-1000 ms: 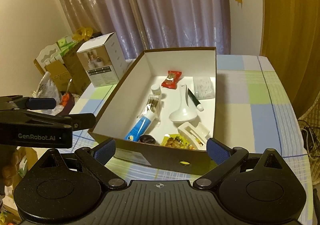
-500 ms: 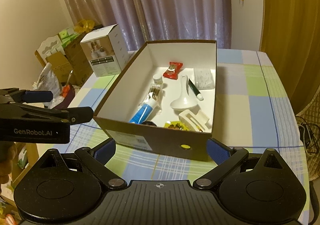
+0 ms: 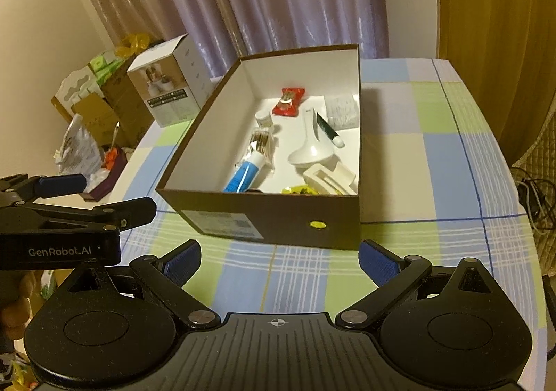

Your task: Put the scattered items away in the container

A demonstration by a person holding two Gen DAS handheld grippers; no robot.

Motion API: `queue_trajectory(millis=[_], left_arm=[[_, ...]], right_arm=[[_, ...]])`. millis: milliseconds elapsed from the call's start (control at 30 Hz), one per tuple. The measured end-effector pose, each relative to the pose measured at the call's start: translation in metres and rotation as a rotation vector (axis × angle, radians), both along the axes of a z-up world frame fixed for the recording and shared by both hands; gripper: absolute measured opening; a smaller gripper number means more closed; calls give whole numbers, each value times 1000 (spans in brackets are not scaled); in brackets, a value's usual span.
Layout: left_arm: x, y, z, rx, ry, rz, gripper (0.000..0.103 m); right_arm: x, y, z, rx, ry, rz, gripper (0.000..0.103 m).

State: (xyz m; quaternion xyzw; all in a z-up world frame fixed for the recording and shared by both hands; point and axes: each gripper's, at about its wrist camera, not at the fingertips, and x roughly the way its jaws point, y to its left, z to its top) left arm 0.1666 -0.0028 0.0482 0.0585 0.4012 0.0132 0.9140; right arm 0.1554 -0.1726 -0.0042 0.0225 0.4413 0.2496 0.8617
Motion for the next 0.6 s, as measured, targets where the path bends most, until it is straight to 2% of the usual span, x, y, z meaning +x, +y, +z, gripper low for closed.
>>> queue_trajectory(millis=[600], left_arm=[[-16,0,-16,5,56,20,100]], right_arm=[[-13,3,-13,-34,47,14,102]])
